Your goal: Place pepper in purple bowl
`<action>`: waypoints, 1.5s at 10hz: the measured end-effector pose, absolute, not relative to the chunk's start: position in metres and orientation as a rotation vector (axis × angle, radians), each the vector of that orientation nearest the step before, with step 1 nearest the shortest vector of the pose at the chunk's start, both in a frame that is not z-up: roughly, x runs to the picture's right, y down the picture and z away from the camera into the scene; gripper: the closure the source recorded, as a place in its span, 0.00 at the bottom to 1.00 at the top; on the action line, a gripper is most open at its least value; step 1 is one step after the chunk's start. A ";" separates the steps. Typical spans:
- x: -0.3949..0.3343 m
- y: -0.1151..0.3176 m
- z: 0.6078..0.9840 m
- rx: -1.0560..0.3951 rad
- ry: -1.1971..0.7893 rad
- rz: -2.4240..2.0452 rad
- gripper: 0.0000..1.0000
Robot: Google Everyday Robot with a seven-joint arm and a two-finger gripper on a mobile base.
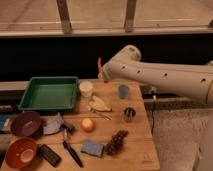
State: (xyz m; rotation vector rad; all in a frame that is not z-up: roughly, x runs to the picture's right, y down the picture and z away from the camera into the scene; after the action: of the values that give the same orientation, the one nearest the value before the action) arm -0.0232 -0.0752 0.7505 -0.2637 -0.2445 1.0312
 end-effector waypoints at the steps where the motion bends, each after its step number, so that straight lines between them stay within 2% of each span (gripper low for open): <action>1: -0.042 -0.081 0.750 -0.278 -0.273 1.000 1.00; 6: -0.164 -0.087 0.758 -0.419 -0.416 0.830 1.00; 15: -0.168 -0.087 0.759 -0.426 -0.421 0.822 1.00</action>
State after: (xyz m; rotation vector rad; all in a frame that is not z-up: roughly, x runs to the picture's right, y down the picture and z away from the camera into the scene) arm -0.1677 -0.0868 0.7587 -0.4257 -0.4214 0.8218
